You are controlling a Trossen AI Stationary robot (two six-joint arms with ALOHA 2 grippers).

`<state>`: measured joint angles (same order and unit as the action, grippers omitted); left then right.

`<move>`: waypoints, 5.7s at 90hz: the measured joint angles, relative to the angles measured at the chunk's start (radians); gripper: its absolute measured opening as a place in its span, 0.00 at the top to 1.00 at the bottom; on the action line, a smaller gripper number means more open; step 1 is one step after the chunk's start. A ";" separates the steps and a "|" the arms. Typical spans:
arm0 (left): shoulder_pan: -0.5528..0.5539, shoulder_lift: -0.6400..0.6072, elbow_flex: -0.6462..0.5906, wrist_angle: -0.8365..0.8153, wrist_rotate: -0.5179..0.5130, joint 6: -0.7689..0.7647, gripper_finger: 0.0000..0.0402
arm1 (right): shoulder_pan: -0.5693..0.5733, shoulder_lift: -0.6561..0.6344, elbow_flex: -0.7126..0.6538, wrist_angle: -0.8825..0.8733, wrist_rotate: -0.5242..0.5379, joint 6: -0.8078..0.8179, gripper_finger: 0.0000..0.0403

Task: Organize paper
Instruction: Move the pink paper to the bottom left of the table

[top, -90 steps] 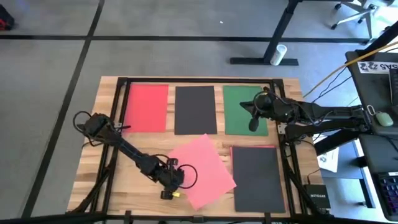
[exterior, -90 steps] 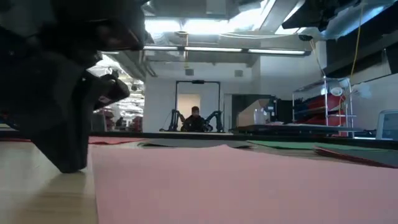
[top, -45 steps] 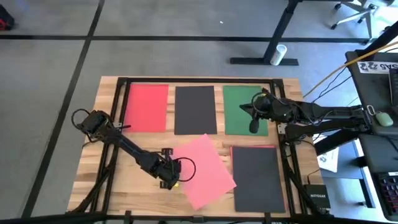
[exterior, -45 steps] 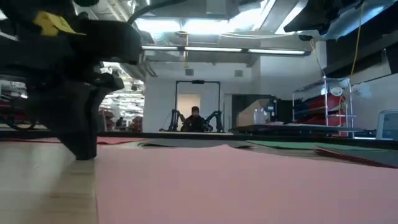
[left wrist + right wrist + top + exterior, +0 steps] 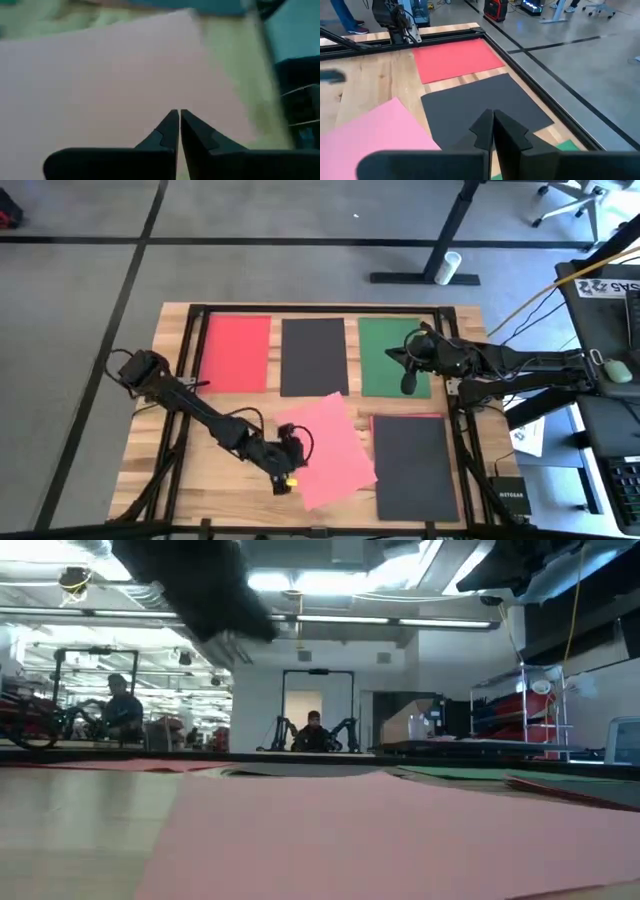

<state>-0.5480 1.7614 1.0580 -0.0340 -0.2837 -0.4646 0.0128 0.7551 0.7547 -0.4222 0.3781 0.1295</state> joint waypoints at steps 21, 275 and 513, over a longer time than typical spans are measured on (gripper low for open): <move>-0.007 0.140 0.019 0.036 0.062 0.010 1.00 | 0.000 0.000 0.000 0.000 0.000 0.000 1.00; -0.210 0.085 0.128 -0.335 0.224 -0.268 1.00 | 0.000 0.000 0.000 -0.054 0.002 0.000 1.00; -0.153 0.001 0.087 -0.353 -0.138 -0.384 1.00 | 0.000 0.000 0.000 -0.051 -0.024 0.005 1.00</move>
<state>-0.7006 1.7623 1.1446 -0.3873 -0.4221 -0.8486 0.0128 0.7555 0.7551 -0.4736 0.3543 0.1349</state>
